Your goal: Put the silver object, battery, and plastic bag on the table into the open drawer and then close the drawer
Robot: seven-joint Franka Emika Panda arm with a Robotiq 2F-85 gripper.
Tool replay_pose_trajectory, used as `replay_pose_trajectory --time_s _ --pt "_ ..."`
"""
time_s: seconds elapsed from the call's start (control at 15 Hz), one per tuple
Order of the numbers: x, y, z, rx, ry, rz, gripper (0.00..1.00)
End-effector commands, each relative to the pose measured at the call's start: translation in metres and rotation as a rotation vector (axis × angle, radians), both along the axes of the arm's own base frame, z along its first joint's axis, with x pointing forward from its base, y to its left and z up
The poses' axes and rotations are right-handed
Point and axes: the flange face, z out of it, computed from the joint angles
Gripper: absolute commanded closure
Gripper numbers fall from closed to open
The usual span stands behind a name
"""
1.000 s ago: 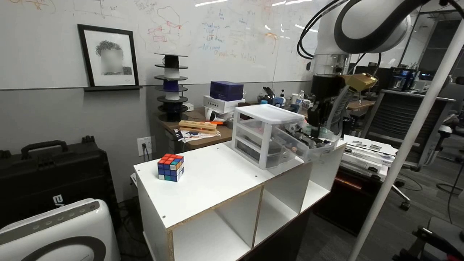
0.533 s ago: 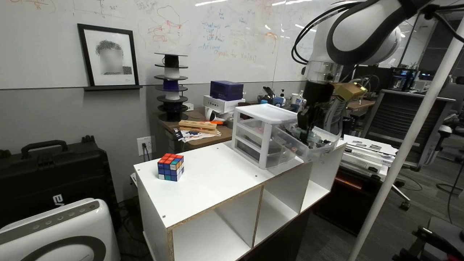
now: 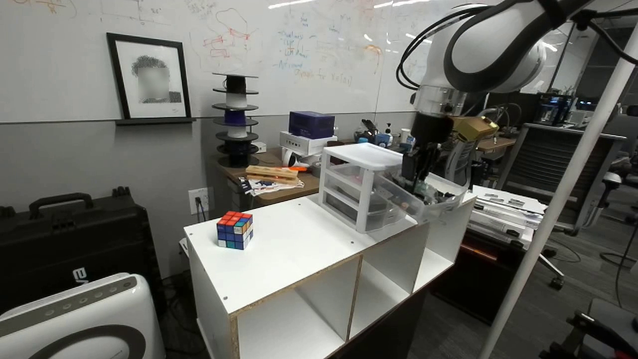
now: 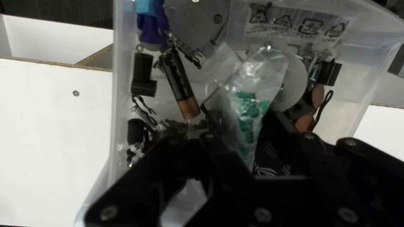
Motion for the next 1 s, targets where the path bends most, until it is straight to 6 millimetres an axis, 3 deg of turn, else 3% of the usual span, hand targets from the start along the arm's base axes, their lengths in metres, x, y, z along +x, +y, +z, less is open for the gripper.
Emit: replay_pose_trajectory --time_s 0.0,0.2,0.67,0.93 --pt "0.007 0.009 0.021 0.019 -0.048 0.028 0.23" --pt "0.006 0.016 0.045 0.013 -0.085 0.045 0.01" --pt "-0.023 0.038 0.105 0.003 -0.06 0.092 0.0" --pt "-0.053 0.055 0.123 -0.002 -0.015 0.11 0.0"
